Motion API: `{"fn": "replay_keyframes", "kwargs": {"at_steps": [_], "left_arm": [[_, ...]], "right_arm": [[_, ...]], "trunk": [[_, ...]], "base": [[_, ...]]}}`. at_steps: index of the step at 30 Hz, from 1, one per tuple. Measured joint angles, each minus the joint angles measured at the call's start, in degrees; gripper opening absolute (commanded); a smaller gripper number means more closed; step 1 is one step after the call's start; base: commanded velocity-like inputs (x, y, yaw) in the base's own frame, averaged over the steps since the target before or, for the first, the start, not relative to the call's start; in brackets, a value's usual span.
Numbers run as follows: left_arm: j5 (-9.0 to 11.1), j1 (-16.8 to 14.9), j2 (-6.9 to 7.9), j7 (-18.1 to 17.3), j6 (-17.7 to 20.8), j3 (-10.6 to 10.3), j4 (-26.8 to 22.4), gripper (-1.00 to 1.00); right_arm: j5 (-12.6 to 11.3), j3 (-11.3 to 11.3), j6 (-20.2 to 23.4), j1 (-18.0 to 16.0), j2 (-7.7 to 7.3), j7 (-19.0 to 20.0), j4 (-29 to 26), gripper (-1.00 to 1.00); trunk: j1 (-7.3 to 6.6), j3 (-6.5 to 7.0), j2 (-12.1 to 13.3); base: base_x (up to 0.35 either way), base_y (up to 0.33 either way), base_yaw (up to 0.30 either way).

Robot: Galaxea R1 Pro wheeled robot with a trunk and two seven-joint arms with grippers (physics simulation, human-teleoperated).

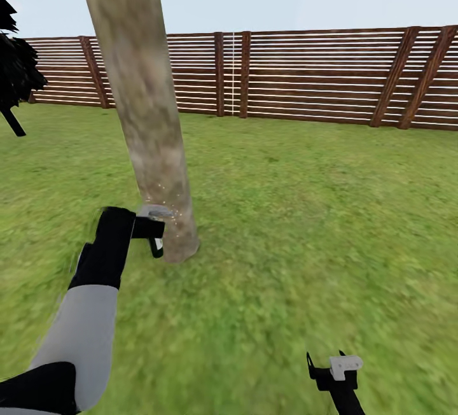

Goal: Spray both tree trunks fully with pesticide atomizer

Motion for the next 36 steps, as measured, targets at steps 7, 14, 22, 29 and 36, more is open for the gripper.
{"fn": "replay_keyframes", "kwargs": {"at_steps": [7,14,22,29,36], "left_arm": [[-1.3,-1.1,0.44,0.0,-0.2,0.2,-1.3,-1.0],[-0.5,-1.7,5.72,-0.1,0.2,1.2,-1.3,-1.0],[-0.7,-1.7,0.39,-0.1,0.1,0.6,-1.8,-1.0],[-0.3,-1.6,6.46,-3.4,0.3,1.0,-1.7,-1.0],[-1.3,-1.7,4.63,-4.2,0.0,1.0,-1.7,-1.0]], "right_arm": [[0.0,0.0,0.0,0.0,-0.02,0.0,0.0,1.0],[0.0,0.0,0.0,0.0,-0.04,0.1,0.0,1.0],[0.0,0.0,0.0,0.0,-0.04,0.1,0.0,1.0],[0.0,0.0,0.0,0.0,0.0,0.1,0.0,1.0],[0.1,0.0,0.0,0.0,-0.01,0.1,0.0,1.0]], "trunk": [[0.0,0.0,0.0],[0.0,0.0,0.0],[0.0,0.0,0.0],[0.0,0.0,0.0],[0.0,0.0,0.0]], "base": [[0.0,0.0,0.0],[0.0,0.0,0.0],[0.126,0.027,0.0],[0.004,0.001,0.0],[0.15,0.138,0.0]]}}
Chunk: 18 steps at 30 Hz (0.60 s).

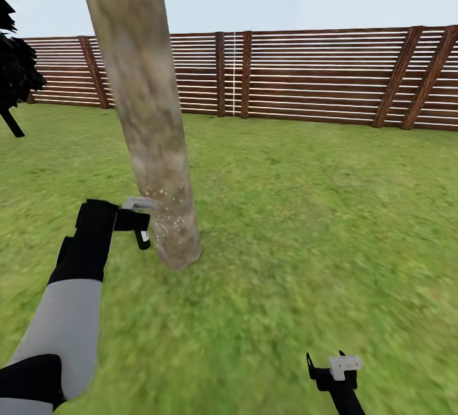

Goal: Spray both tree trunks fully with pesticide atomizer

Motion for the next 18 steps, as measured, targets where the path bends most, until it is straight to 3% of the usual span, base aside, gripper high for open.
{"fn": "replay_keyframes", "kwargs": {"at_steps": [3,5,7,10,12,16,18], "left_arm": [[-0.3,0.0,3.61,0.0,-0.1,0.2,0.1,-1.0],[0.3,0.0,4.16,0.0,0.1,0.0,0.1,-1.0],[0.9,0.1,3.35,0.0,0.3,-0.7,0.0,-1.0],[1.2,0.2,1.41,0.0,0.3,-4.6,0.0,-1.0],[0.6,0.1,0.98,0.0,0.1,-5.1,0.0,-1.0],[0.0,0.2,3.58,0.0,-0.1,-3.4,0.0,-1.0],[-0.3,0.9,6.29,0.0,-0.2,-1.1,0.7,-1.0]], "right_arm": [[0.0,0.0,0.0,0.0,-0.03,0.0,0.0,1.0],[0.0,0.0,0.0,0.0,-0.03,0.0,0.0,1.0],[0.0,0.0,0.0,0.0,-0.02,0.0,0.0,1.0],[0.0,0.0,0.0,0.0,-0.04,0.0,0.0,1.0],[0.0,0.0,0.0,0.0,-0.02,0.0,0.0,1.0],[0.0,0.0,0.0,0.0,0.01,0.0,0.0,1.0],[0.0,0.0,0.0,0.0,-0.02,0.0,0.0,1.0]], "trunk": [[0.0,0.0,0.0],[0.0,0.0,0.0],[0.0,0.0,0.0],[0.0,0.0,0.0],[0.0,0.0,0.0],[0.0,0.0,0.0],[0.0,0.0,0.0]], "base": [[0.046,0.043,0.0],[0.007,0.006,0.0],[0.001,0.001,0.0],[0.0,0.0,0.0],[0.0,0.0,0.0],[0.0,0.0,0.0],[0.0,0.0,0.0]]}}
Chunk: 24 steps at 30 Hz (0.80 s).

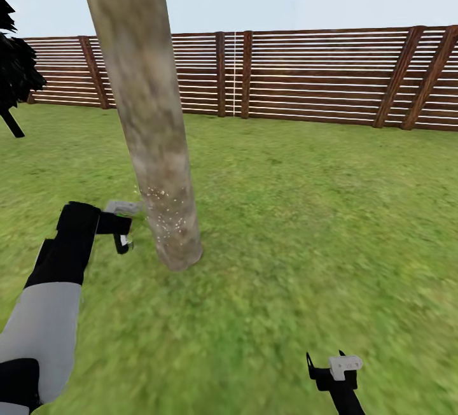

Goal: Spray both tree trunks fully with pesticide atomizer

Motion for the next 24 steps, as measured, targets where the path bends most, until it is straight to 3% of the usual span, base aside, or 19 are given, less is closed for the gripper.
{"fn": "replay_keyframes", "kwargs": {"at_steps": [3,5,8,10,13,15,17,18,20,24], "left_arm": [[0.8,2.4,0.34,0.2,0.1,0.4,0.3,-1.0],[1.3,5.6,-1.61,0.3,0.2,0.4,0.3,-1.0],[1.2,7.5,-5.13,0.4,0.0,0.2,0.1,-1.0],[0.6,7.7,-5.58,0.5,-0.2,0.3,0.3,-1.0],[0.1,7.7,-4.68,0.8,-0.4,1.0,1.3,-1.0],[-0.9,7.7,-1.16,1.2,-1.0,4.4,4.8,-1.0],[0.4,7.7,-0.31,1.3,-0.9,5.1,6.4,-1.0],[0.7,8.0,-0.73,1.4,-0.9,5.0,6.6,-1.0],[1.4,9.0,-5.16,3.3,-0.8,4.5,6.3,-1.0],[1.4,10.7,-9.59,7.2,-3.9,4.1,6.6,-1.0]], "right_arm": [[0.0,0.0,0.0,0.0,0.01,0.0,0.0,1.0],[0.0,0.0,0.0,0.0,0.02,0.0,0.0,1.0],[0.0,0.0,0.0,0.0,0.03,0.0,0.0,1.0],[0.0,0.0,0.0,0.0,0.01,0.0,0.0,1.0],[0.0,0.0,0.0,0.0,0.03,0.0,0.0,1.0],[0.0,0.0,0.0,0.0,0.02,0.0,0.0,1.0],[0.0,0.0,0.0,0.0,0.03,0.0,0.0,1.0],[0.0,0.0,0.0,0.0,0.03,0.0,0.0,1.0],[0.0,0.0,0.0,0.0,0.03,0.0,0.0,1.0],[0.0,0.0,0.0,0.0,0.03,0.0,0.0,1.0]], "trunk": [[0.01,-0.01,0.0],[0.01,-0.01,0.0],[0.0,0.0,0.0],[0.0,0.0,0.0],[0.0,0.0,0.0],[0.0,0.0,0.0],[0.0,0.0,0.0],[0.0,0.0,0.0],[0.0,0.0,0.0],[0.0,0.0,0.0]], "base": [[0.0,0.0,0.0],[0.0,0.0,0.0],[0.0,0.0,0.0],[0.0,0.0,0.0],[0.0,0.0,0.0],[0.0,0.0,0.0],[0.0,0.0,0.0],[0.0,0.0,0.0],[0.0,0.0,0.0],[0.0,0.0,0.0]]}}
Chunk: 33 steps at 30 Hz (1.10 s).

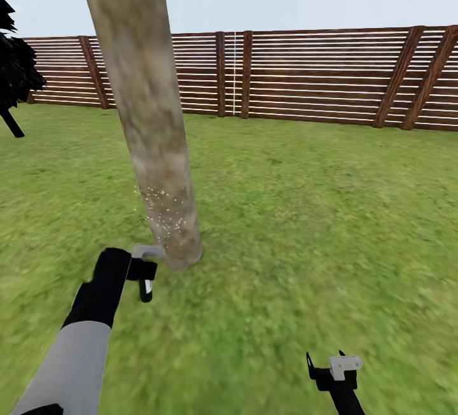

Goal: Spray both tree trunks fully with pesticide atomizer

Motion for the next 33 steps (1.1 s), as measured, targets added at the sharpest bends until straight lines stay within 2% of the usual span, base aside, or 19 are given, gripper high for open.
{"fn": "replay_keyframes", "kwargs": {"at_steps": [1,3,6,9,13,17,22,23,24,25,26,29,30,31,33], "left_arm": [[0.0,0.5,-0.85,0.1,-0.5,0.0,0.0,-1.0],[-0.5,1.4,-1.44,0.2,-0.9,0.0,0.2,-1.0],[-0.5,2.8,-1.43,0.3,-1.1,0.2,0.0,-1.0],[-0.4,2.8,-1.42,0.3,-1.1,0.4,0.2,-1.0],[-0.4,2.8,-1.49,0.3,-1.0,0.4,-0.4,-1.0],[-0.5,2.8,-1.51,0.3,-1.1,0.3,-0.6,-1.0],[-0.7,2.8,-1.4,0.4,-1.1,0.8,-0.1,-1.0],[-0.9,2.8,-1.28,0.6,-1.4,2.0,0.1,-1.0],[-1.0,2.8,-1.21,0.6,-2.7,4.1,0.2,-1.0],[-1.1,2.8,-1.22,0.7,-6.0,7.8,0.5,-1.0],[-1.0,2.9,-1.31,1.1,-7.9,9.6,1.4,-1.0],[-0.7,4.0,-1.6,5.3,-11.0,10.7,6.6,-1.0],[-0.5,4.3,-1.62,7.3,-14.9,10.8,9.4,-1.0],[-0.5,4.4,-1.61,8.7,-17.1,10.9,11.2,-1.0],[-0.4,4.4,-1.68,10.1,-18.4,10.9,12.3,-1.0]], "right_arm": [[0.0,0.0,0.0,0.0,0.0,0.0,0.0,1.0],[0.0,0.0,0.0,0.0,0.0,0.0,0.0,1.0],[0.0,0.0,0.0,0.0,-0.02,0.0,0.0,1.0],[0.0,0.0,0.0,0.0,-0.06,0.0,0.0,1.0],[0.0,0.0,0.0,0.0,-0.09,0.0,0.0,1.0],[0.0,0.0,0.0,0.0,-0.09,0.0,0.0,1.0],[-0.1,0.0,0.0,0.0,-0.08,-0.1,0.0,1.0],[-0.1,0.0,0.0,0.0,-0.07,-0.1,0.0,1.0],[-0.1,0.0,0.0,0.0,-0.05,-0.2,0.0,1.0],[-0.1,0.0,0.0,0.0,-0.02,-0.1,0.0,1.0],[-0.1,0.0,0.0,0.0,-0.01,-0.1,0.0,1.0],[-0.1,0.0,0.0,0.0,0.0,-0.2,0.0,1.0],[-0.1,0.0,0.0,0.0,0.02,-0.2,0.0,1.0],[-0.1,0.0,0.0,0.0,0.06,-0.2,0.0,1.0],[-0.1,0.0,0.0,0.0,0.08,-0.2,0.0,1.0]], "trunk": [[0.0,0.0,0.0],[0.0,0.0,0.0],[0.0,0.05,0.0],[0.0,0.29,0.0],[0.87,-0.06,-1.6],[0.98,-0.59,-1.7],[0.98,-0.34,-1.7],[0.98,-0.34,-1.7],[0.98,-0.33,-1.7],[0.98,-0.33,-1.7],[0.98,-0.33,-1.7],[0.98,-0.34,-1.7],[0.99,-0.34,-1.7],[0.98,-0.33,-1.7],[0.98,-0.33,-1.7]], "base": [[0.0,0.0,0.0],[0.0,0.0,0.0],[0.0,0.0,0.0],[0.0,0.0,0.0],[0.0,0.0,0.0],[0.0,0.0,0.0],[0.007,0.0,0.0],[0.11,-0.047,0.0],[0.185,-0.145,0.0],[0.193,-0.191,0.0],[0.186,-0.211,0.0],[0.161,-0.236,0.005],[0.149,-0.25,0.088],[0.148,-0.251,0.153],[0.148,-0.252,0.226]]}}
